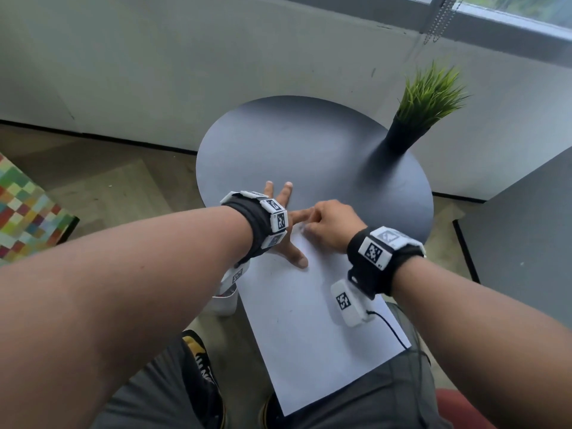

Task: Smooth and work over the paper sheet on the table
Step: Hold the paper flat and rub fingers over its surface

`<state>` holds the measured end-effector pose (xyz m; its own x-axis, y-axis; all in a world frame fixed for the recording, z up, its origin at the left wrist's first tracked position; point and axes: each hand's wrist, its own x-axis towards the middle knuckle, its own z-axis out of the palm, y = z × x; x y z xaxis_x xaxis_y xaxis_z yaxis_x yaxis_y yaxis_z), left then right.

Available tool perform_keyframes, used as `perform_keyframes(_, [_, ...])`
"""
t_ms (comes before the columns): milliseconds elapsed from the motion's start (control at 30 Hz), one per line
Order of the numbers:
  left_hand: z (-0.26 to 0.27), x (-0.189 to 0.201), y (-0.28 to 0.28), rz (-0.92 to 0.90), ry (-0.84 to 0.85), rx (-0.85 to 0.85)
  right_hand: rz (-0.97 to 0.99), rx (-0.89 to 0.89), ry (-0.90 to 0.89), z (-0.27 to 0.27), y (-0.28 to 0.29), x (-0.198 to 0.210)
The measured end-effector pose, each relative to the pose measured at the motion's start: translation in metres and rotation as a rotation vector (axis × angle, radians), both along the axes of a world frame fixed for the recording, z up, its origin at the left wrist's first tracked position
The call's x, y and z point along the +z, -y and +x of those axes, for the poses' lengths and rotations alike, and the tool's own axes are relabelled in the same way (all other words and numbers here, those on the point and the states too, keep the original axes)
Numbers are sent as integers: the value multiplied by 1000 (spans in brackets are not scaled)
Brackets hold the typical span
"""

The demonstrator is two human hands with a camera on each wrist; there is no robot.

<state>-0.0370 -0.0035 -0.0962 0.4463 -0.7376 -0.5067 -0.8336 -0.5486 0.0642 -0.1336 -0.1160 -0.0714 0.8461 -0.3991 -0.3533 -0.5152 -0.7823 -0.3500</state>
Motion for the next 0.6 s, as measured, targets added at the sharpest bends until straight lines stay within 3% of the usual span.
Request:
perform_keyframes(100, [-1,3,1,5,19,-2,-35,-181,84,3,18,1])
perform_keyframes(300, [-2,5,-3,-1,16,-6,65,89,-15,-7,-14,-2])
perform_keyframes(467, [-2,6,2,35,39,-6,-81,-112,74,0,21,4])
perform_keyframes(600, [-2,4,0,21,36,-2,6,191,-21,-12,-9,2])
